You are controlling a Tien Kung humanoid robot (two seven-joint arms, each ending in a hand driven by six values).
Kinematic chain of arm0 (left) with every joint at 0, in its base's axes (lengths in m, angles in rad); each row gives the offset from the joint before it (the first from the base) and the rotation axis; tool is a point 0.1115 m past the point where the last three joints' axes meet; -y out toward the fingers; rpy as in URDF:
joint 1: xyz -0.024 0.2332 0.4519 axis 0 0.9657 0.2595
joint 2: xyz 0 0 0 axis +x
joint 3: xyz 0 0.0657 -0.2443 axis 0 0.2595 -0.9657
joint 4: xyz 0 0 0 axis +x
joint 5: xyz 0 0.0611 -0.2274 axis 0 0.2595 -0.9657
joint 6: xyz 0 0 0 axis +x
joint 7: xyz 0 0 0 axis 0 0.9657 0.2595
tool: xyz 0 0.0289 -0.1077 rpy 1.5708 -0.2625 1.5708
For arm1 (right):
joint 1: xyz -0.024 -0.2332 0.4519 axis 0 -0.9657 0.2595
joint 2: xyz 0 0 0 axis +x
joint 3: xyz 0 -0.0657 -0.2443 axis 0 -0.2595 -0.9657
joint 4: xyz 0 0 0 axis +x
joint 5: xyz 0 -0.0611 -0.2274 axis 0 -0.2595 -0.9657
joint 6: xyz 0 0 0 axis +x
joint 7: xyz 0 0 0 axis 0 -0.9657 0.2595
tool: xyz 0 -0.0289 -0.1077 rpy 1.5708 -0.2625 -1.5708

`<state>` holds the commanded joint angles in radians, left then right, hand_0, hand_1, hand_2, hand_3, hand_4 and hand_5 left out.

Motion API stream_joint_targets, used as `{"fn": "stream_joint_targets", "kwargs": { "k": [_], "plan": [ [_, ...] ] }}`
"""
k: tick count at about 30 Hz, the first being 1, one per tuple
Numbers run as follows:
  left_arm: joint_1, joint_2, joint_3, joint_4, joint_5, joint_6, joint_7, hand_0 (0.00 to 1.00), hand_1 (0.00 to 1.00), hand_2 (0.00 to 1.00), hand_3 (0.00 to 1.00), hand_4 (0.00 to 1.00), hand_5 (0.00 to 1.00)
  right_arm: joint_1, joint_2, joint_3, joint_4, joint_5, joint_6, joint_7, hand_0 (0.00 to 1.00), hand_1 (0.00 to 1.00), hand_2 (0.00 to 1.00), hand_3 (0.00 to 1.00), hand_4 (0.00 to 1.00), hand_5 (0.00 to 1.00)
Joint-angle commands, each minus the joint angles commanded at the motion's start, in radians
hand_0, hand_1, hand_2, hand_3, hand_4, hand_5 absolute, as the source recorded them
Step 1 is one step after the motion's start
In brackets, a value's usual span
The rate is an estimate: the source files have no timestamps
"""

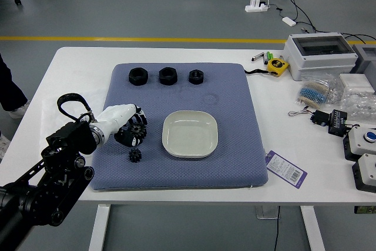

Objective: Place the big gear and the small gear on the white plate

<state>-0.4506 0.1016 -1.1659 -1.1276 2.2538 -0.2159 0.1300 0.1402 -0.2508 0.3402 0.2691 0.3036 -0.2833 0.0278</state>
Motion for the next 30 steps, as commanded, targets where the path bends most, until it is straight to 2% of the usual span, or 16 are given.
{"fn": "stream_joint_targets", "kwargs": {
  "k": [1, 2, 7, 8, 13, 15, 23, 25, 26, 30],
  "plan": [
    [0.0, 0.0, 0.001, 0.0, 0.002, -0.001, 0.0, 0.426, 0.467, 0.51, 0.518, 0.556, 0.002, 0.0, 0.0, 0.0, 0.0, 0.0, 0.0, 0.0, 0.653, 0.658, 0.727, 0.575, 0.835, 0.677],
    [0.0, 0.001, 0.001, 0.0, 0.002, -0.002, 0.0, 0.374, 0.424, 0.464, 0.486, 0.375, 0.002, -0.001, 0.0, 0.0, 0.0, 0.0, 0.0, 0.0, 0.654, 0.658, 0.727, 0.575, 0.835, 0.677],
    [0.0, 0.003, 0.005, 0.001, 0.015, -0.016, 0.004, 0.374, 0.424, 0.464, 0.486, 0.375, 0.002, -0.004, 0.0, 0.001, 0.0, -0.002, 0.0, -0.001, 0.654, 0.658, 0.727, 0.575, 0.835, 0.677],
    [0.0, 0.003, 0.006, 0.001, 0.015, -0.016, 0.004, 0.314, 0.385, 0.437, 0.449, 0.237, 0.002, -0.005, 0.0, 0.002, 0.0, -0.002, 0.0, -0.001, 0.654, 0.658, 0.727, 0.575, 0.835, 0.677],
    [-0.002, 0.006, 0.009, -0.006, 0.009, -0.014, 0.001, 0.314, 0.385, 0.437, 0.449, 0.237, 0.002, -0.005, 0.0, 0.001, 0.0, -0.001, 0.001, -0.001, 0.654, 0.658, 0.727, 0.575, 0.835, 0.677],
    [-0.003, 0.007, 0.007, -0.011, 0.005, -0.01, -0.001, 0.29, 0.355, 0.405, 0.417, 0.266, 0.002, -0.005, 0.0, -0.001, 0.001, 0.001, 0.002, 0.0, 0.652, 0.658, 0.727, 0.575, 0.835, 0.677],
    [-0.011, 0.012, 0.001, -0.032, -0.009, 0.02, -0.023, 0.288, 0.344, 0.391, 0.411, 0.275, 0.002, -0.003, 0.0, -0.005, 0.0, 0.011, 0.003, 0.002, 0.654, 0.658, 0.727, 0.575, 0.835, 0.677],
    [-0.012, 0.014, -0.003, -0.046, -0.01, 0.023, -0.025, 0.288, 0.344, 0.391, 0.411, 0.275, 0.002, -0.002, 0.0, -0.006, 0.0, 0.012, 0.003, 0.002, 0.654, 0.658, 0.727, 0.575, 0.835, 0.677],
    [-0.012, 0.014, -0.004, -0.053, -0.011, 0.024, -0.026, 0.285, 0.349, 0.386, 0.412, 0.234, 0.002, -0.002, 0.0, -0.006, 0.0, 0.013, 0.003, 0.002, 0.653, 0.658, 0.727, 0.575, 0.835, 0.678],
    [-0.017, 0.016, 0.003, -0.107, -0.035, 0.033, -0.027, 0.285, 0.349, 0.386, 0.412, 0.234, 0.002, 0.0, -0.001, -0.005, 0.0, 0.011, 0.003, 0.001, 0.653, 0.658, 0.727, 0.575, 0.835, 0.678]
  ]
}}
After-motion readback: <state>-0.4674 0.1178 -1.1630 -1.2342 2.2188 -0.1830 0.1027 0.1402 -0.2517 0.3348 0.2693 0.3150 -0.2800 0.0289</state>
